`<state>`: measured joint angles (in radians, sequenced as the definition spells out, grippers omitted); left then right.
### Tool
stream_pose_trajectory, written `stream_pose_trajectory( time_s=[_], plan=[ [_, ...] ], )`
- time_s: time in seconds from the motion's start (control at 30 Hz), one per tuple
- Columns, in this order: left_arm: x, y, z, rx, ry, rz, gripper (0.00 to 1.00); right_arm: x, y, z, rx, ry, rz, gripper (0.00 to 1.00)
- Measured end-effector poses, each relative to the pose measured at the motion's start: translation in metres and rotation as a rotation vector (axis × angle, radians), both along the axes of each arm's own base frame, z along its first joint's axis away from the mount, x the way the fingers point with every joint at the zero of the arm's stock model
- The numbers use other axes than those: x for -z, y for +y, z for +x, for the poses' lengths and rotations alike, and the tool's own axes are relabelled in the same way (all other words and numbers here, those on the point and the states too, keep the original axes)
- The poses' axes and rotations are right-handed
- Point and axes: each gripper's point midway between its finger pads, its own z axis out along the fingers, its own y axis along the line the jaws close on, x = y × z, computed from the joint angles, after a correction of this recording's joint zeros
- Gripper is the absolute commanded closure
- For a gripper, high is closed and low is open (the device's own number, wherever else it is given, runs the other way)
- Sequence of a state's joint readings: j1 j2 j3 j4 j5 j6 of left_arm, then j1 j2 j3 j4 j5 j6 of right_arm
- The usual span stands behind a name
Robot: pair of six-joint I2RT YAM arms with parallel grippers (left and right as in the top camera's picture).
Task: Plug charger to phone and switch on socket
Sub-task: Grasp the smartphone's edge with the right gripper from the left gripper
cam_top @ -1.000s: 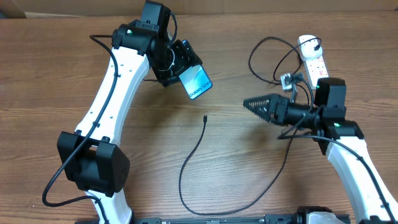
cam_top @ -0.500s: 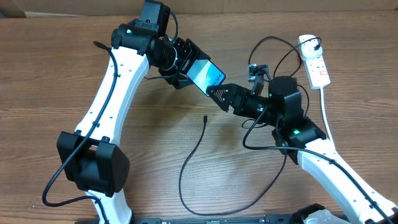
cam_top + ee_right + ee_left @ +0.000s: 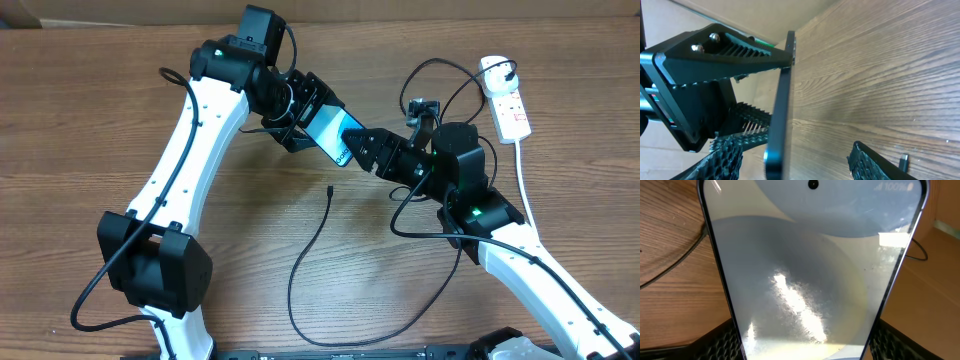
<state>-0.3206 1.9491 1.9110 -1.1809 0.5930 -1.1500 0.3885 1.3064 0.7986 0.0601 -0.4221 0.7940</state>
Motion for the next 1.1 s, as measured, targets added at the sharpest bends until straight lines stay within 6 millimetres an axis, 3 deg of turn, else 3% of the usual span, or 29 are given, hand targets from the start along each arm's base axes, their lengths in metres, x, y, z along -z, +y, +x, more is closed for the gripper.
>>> stream_pose_trajectory(
  time_s=[0.53, 0.6, 1.1],
  plan=[
    [0.006, -0.006, -0.003, 0.013, -0.026, 0.065, 0.27, 0.006, 0.001, -0.004, -0.001, 0.057, 0.016, 0.53],
    [0.006, -0.006, -0.003, 0.013, -0.026, 0.065, 0.27, 0.006, 0.001, -0.004, 0.0, 0.06, 0.018, 0.6],
    [0.005, -0.012, -0.006, 0.012, -0.011, 0.055, 0.27, 0.004, 0.002, -0.004, 0.003, 0.053, 0.021, 0.62]
  ],
)
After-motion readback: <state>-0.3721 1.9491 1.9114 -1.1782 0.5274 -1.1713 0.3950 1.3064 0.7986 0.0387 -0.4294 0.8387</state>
